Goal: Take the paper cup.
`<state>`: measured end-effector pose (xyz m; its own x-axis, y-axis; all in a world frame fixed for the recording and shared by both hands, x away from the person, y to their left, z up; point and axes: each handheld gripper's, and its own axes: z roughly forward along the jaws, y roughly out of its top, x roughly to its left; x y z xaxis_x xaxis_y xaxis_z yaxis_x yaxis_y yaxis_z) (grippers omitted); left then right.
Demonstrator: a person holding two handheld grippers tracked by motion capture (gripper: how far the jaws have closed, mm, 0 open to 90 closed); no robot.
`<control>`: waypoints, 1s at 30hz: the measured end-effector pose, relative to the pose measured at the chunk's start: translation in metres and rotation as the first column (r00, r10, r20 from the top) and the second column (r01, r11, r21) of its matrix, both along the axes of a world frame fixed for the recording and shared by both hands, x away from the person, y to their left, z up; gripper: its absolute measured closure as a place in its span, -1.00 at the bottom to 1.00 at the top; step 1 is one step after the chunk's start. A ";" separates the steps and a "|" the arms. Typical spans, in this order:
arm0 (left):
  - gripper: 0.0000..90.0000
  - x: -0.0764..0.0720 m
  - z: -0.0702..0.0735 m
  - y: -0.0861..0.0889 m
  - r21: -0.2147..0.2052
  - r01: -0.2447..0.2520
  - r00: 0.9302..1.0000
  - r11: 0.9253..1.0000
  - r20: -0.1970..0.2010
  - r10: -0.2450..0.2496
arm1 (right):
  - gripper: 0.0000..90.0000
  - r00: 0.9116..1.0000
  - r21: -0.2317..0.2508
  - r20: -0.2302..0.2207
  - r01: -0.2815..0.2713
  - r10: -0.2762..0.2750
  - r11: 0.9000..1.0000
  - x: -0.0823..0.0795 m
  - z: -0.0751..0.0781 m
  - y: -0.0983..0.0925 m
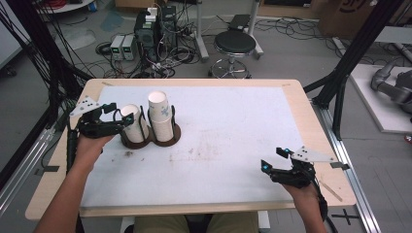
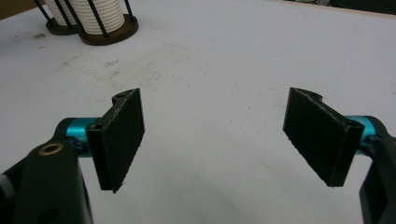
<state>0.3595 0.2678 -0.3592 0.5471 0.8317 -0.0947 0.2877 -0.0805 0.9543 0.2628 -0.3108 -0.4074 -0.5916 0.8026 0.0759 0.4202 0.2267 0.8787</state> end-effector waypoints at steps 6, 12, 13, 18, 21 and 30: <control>-0.63 0.014 -0.001 -0.005 0.032 -0.010 0.999 0.999 -0.040 0.011 | -0.53 1.000 0.002 -0.003 0.002 -0.002 1.000 -0.001 0.000 -0.001; -0.55 0.019 -0.007 -0.007 0.077 -0.020 0.997 0.997 -0.076 0.026 | -0.53 1.000 0.003 -0.004 0.004 -0.004 1.000 -0.001 -0.001 -0.002; -0.53 0.019 -0.007 -0.008 0.079 -0.021 0.997 0.997 -0.074 0.026 | -0.53 1.000 0.003 -0.004 0.004 -0.004 1.000 -0.001 -0.001 -0.002; -0.39 0.020 -0.008 -0.009 0.096 -0.004 0.997 0.995 -0.079 0.011 | -0.53 1.000 0.003 -0.003 0.002 -0.002 1.000 -0.001 -0.001 -0.002; -0.27 0.020 -0.008 -0.010 0.110 0.011 0.997 0.994 -0.080 -0.002 | -0.53 1.000 0.000 -0.002 0.002 -0.002 1.000 -0.001 -0.001 -0.002; -0.21 0.017 -0.004 -0.006 0.085 0.001 0.999 0.996 -0.053 0.004 | -0.53 1.000 0.001 -0.011 0.004 -0.004 1.000 -0.001 -0.001 -0.002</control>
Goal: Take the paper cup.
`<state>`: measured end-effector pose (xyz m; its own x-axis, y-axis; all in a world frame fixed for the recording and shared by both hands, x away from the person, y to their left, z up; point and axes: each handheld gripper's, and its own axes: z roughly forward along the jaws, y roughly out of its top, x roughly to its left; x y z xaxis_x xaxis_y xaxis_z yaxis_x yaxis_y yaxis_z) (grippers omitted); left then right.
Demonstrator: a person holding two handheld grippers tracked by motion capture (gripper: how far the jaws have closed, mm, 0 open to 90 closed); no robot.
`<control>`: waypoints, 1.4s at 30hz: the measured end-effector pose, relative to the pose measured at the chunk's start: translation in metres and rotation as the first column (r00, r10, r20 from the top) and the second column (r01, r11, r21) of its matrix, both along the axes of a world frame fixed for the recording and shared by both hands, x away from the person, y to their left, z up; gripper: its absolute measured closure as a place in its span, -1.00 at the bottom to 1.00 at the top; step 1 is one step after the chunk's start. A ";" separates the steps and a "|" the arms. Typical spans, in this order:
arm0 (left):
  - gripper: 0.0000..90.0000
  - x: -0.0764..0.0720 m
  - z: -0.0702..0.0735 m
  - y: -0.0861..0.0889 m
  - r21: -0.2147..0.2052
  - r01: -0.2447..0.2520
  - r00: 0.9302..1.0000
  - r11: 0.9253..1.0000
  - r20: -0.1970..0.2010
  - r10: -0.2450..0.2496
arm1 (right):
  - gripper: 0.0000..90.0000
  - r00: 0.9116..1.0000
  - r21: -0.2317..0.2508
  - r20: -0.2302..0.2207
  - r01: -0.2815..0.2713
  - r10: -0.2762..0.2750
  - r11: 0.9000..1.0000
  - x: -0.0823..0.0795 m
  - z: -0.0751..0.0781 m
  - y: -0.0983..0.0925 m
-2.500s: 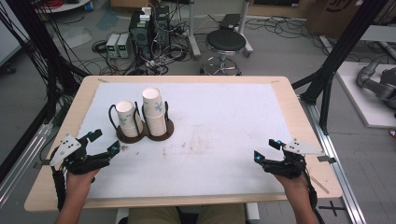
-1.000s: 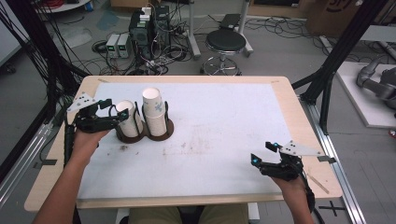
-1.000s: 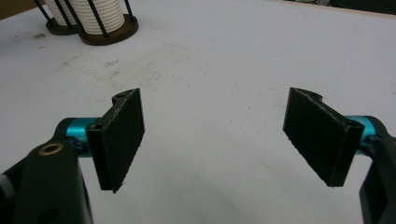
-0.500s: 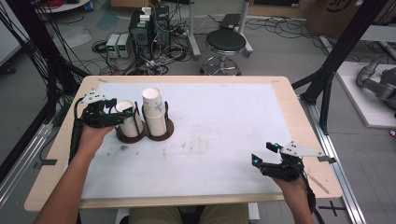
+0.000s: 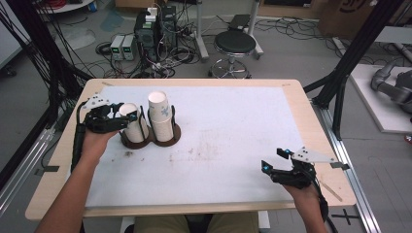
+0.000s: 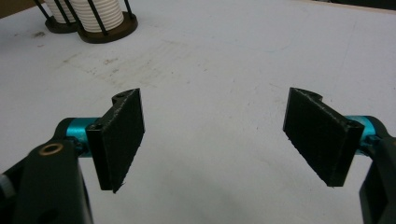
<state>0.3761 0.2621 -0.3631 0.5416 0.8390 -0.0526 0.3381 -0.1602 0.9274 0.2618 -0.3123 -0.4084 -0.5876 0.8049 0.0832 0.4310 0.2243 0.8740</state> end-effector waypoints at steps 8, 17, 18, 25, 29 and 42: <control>-0.17 -0.004 0.014 0.007 -0.057 -0.019 1.000 0.998 0.019 0.020 | -0.53 1.000 0.000 0.002 -0.004 0.004 1.000 0.000 0.000 0.001; -0.17 -0.007 0.045 0.005 -0.055 -0.036 0.997 0.998 0.071 0.039 | -0.53 1.000 -0.001 0.001 -0.003 0.003 1.000 0.000 0.000 0.000; -0.17 -0.008 0.048 0.006 -0.057 -0.040 0.996 0.998 0.074 0.044 | -0.53 1.000 0.000 0.002 -0.003 0.003 1.000 0.000 0.000 0.000; -0.17 -0.016 0.067 0.011 -0.073 -0.052 0.991 0.996 0.117 0.060 | -0.53 1.000 -0.001 0.003 -0.005 0.005 1.000 0.000 0.000 0.000; -0.17 -0.026 0.076 0.013 -0.109 -0.035 0.989 0.993 0.139 0.050 | -0.53 1.000 0.008 0.001 -0.013 0.013 1.000 0.000 0.001 0.001; -0.17 -0.064 0.071 0.009 -0.142 0.123 0.983 0.982 0.154 -0.101 | -0.53 1.000 0.010 0.005 -0.015 0.015 1.000 0.002 0.003 0.006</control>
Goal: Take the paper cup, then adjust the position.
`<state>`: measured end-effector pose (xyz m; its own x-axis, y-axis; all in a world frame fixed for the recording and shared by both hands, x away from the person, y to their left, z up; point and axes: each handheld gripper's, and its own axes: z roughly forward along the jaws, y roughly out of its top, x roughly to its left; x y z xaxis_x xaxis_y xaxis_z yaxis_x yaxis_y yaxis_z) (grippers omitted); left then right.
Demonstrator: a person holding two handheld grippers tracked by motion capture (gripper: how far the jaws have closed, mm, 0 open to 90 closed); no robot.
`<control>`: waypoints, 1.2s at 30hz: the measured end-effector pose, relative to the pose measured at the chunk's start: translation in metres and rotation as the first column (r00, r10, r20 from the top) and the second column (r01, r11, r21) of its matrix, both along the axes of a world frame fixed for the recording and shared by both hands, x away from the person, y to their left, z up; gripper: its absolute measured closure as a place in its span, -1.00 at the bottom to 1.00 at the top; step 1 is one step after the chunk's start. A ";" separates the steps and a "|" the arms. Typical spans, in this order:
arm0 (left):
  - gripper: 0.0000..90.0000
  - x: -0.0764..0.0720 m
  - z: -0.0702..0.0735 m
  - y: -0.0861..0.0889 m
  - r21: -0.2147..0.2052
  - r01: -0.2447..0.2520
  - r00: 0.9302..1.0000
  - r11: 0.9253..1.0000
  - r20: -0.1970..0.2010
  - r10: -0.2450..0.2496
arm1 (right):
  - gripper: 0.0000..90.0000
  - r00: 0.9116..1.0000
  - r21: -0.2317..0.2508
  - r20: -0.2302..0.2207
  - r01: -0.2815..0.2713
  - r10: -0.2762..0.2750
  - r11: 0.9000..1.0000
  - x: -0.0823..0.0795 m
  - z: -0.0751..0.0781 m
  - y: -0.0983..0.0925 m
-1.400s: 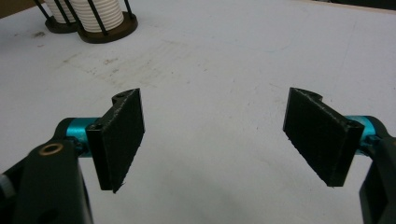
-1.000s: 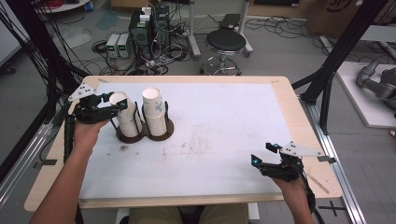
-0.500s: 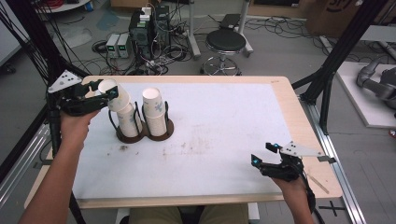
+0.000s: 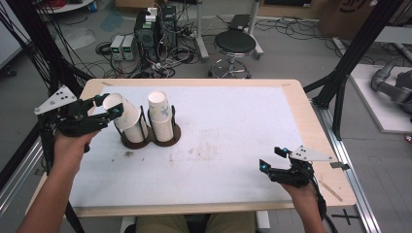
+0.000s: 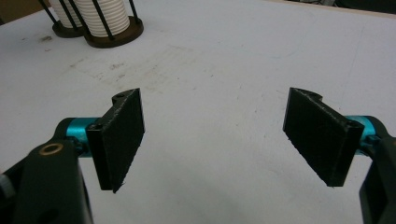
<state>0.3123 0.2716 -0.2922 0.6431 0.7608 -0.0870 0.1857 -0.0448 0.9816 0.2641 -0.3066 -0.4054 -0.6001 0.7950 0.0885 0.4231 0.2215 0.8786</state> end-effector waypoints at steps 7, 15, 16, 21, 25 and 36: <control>-0.17 -0.009 -0.008 -0.004 -0.006 0.048 0.999 0.999 -0.009 -0.048 | -0.53 1.000 0.000 -0.001 -0.008 0.008 1.000 0.000 0.000 0.001; -0.17 -0.020 -0.012 -0.028 -0.022 0.203 0.979 0.979 0.024 -0.203 | -0.53 0.999 0.014 -0.001 -0.036 0.036 0.999 0.000 0.001 0.005; -0.17 -0.021 -0.013 -0.032 -0.018 0.221 0.975 0.975 0.022 -0.221 | -0.54 0.999 0.017 -0.007 -0.040 0.040 0.999 0.000 0.001 0.006; -0.17 -0.022 -0.018 -0.049 -0.009 0.275 0.961 0.961 0.018 -0.275 | -0.55 0.996 0.024 -0.017 -0.086 0.086 0.996 0.002 0.001 0.013; -0.17 -0.024 -0.025 -0.068 0.008 0.334 0.942 0.942 0.010 -0.334 | -0.55 0.990 0.024 -0.015 -0.137 0.138 0.990 0.003 0.002 0.020; -0.17 -0.020 -0.046 -0.111 0.037 0.431 0.902 0.902 -0.031 -0.430 | -0.55 0.965 0.033 -0.003 -0.263 0.263 0.964 0.007 0.007 0.045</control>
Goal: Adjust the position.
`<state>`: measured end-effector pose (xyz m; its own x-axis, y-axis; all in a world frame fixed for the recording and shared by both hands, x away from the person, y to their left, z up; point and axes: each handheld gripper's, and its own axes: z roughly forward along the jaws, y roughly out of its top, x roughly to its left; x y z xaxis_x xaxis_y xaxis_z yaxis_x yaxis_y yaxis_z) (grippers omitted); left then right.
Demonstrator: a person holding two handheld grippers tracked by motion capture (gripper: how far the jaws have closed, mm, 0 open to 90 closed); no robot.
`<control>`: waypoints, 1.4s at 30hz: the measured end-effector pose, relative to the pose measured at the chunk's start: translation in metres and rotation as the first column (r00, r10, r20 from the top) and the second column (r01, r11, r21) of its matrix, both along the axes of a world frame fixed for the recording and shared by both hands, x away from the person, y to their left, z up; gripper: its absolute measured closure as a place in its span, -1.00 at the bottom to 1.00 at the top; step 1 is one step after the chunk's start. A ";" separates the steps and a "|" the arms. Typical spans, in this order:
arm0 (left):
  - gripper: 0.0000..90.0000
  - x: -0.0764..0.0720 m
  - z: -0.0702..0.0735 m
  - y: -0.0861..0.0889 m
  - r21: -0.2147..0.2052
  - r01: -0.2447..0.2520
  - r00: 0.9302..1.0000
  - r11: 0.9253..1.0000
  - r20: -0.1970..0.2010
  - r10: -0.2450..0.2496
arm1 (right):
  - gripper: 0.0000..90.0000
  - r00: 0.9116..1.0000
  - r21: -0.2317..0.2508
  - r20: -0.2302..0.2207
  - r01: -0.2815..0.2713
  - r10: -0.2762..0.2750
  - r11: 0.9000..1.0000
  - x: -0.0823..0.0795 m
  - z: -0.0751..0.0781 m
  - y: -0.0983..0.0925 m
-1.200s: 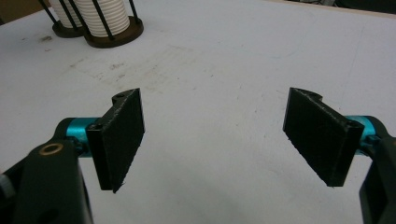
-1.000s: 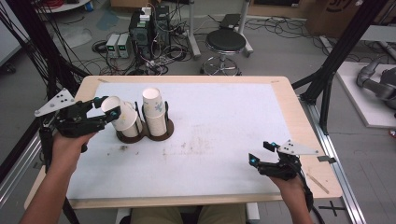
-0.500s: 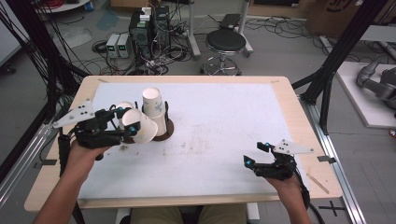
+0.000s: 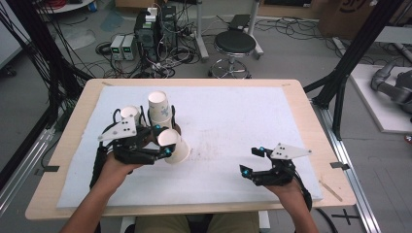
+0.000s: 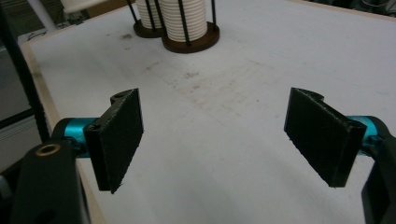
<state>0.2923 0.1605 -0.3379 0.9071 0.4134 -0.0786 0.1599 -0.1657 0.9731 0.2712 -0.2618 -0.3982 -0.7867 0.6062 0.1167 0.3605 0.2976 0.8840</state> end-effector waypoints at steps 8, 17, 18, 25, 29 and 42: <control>-0.17 0.002 -0.009 -0.023 0.027 0.065 0.998 0.998 -0.013 -0.065 | -0.55 0.994 0.000 0.005 -0.105 0.105 0.994 0.007 0.006 0.023; -0.17 0.000 -0.012 -0.041 0.035 0.110 0.994 0.993 -0.015 -0.110 | -0.55 0.974 -0.019 0.020 -0.224 0.224 0.974 0.014 0.010 0.053; -0.17 0.000 -0.012 -0.045 0.037 0.125 0.992 0.992 -0.016 -0.124 | -0.55 0.967 -0.024 0.020 -0.254 0.254 0.967 0.014 0.011 0.061; -0.17 -0.001 -0.015 -0.059 0.047 0.162 0.987 0.986 -0.019 -0.161 | -0.55 0.950 -0.021 0.015 -0.310 0.311 0.950 0.017 0.009 0.076; -0.17 -0.001 -0.017 -0.065 0.052 0.184 0.983 0.982 -0.017 -0.183 | -0.55 0.940 -0.023 0.015 -0.340 0.340 0.940 0.017 0.008 0.081; -0.17 -0.003 -0.021 -0.078 0.035 0.231 0.973 0.972 -0.022 -0.230 | -0.55 0.922 0.017 0.004 -0.388 0.388 0.921 0.020 0.000 0.091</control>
